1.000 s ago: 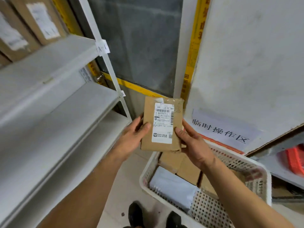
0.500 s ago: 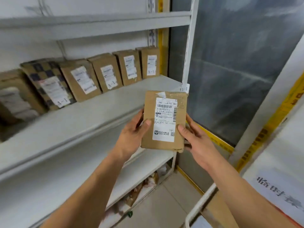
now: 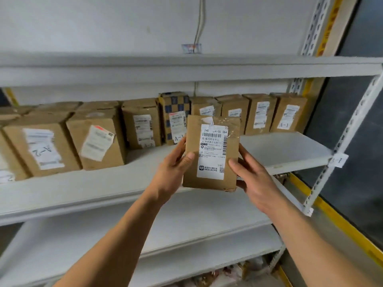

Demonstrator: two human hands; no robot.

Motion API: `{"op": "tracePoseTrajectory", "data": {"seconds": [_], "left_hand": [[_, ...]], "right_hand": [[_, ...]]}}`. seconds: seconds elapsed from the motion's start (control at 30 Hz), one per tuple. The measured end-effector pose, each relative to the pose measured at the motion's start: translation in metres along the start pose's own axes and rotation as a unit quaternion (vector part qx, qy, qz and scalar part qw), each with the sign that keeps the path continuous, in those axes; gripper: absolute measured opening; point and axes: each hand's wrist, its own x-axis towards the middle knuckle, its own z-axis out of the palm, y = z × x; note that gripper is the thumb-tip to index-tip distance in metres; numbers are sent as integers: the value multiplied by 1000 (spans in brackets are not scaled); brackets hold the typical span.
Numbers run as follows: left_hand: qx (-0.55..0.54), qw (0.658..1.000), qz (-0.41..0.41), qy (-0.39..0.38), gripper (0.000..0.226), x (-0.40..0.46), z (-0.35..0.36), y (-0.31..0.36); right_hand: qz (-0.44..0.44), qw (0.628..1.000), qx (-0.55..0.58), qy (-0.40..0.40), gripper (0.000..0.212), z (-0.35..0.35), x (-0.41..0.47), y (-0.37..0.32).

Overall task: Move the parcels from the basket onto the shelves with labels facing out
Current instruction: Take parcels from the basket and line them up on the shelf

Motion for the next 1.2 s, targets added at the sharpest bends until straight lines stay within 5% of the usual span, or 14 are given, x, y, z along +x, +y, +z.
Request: {"op": "tracePoseTrajectory", "data": {"seconds": [0.37, 0.53, 0.8, 1.2], "left_hand": [[8, 991, -11, 132, 53, 30, -80, -26], [37, 976, -25, 213, 56, 51, -91, -53], [135, 946, -31, 295, 59, 67, -115, -79], [210, 898, -26, 386, 34, 79, -135, -94]], "right_hand": [[-26, 991, -67, -115, 54, 66, 136, 36], [-16, 985, -89, -147, 34, 86, 183, 53], [-16, 990, -66, -123, 77, 127, 219, 87], [9, 992, -98, -81, 68, 166, 239, 97]]}}
